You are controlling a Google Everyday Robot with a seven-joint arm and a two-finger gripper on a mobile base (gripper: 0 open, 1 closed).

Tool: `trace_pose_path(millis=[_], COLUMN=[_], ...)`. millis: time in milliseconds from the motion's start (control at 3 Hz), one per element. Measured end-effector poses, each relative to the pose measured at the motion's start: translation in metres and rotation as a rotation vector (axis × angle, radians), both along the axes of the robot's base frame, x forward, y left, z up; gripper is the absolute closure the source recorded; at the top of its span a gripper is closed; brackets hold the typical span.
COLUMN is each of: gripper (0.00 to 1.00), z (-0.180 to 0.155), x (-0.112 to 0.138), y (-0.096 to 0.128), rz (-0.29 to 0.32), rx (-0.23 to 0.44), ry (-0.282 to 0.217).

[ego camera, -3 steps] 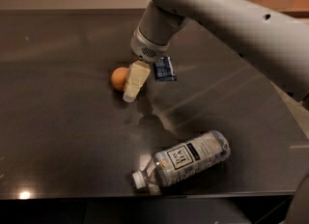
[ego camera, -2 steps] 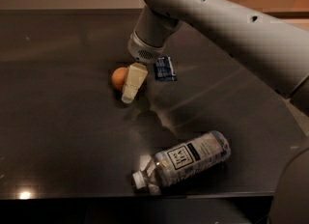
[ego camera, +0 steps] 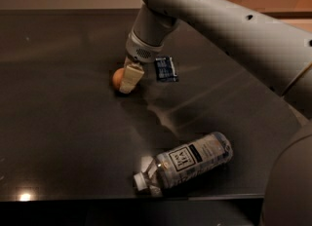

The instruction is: Move orange near blue plastic bottle

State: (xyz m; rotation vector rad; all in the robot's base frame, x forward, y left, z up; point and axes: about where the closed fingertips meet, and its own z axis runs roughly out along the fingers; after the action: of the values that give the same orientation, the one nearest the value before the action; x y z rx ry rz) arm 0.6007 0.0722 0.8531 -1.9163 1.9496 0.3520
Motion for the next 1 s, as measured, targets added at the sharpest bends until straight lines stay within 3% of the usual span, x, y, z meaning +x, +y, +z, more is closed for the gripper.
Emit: trace_pose_path(millis=[667,1000], gripper=[0.87,1.00], z=[0.015,0.029], x=[-0.013,-0.040], y=[-0.006,-0.030], rz=[0.047,0.120], rx=[0.036,0.050], ry=[0.004,-0.010])
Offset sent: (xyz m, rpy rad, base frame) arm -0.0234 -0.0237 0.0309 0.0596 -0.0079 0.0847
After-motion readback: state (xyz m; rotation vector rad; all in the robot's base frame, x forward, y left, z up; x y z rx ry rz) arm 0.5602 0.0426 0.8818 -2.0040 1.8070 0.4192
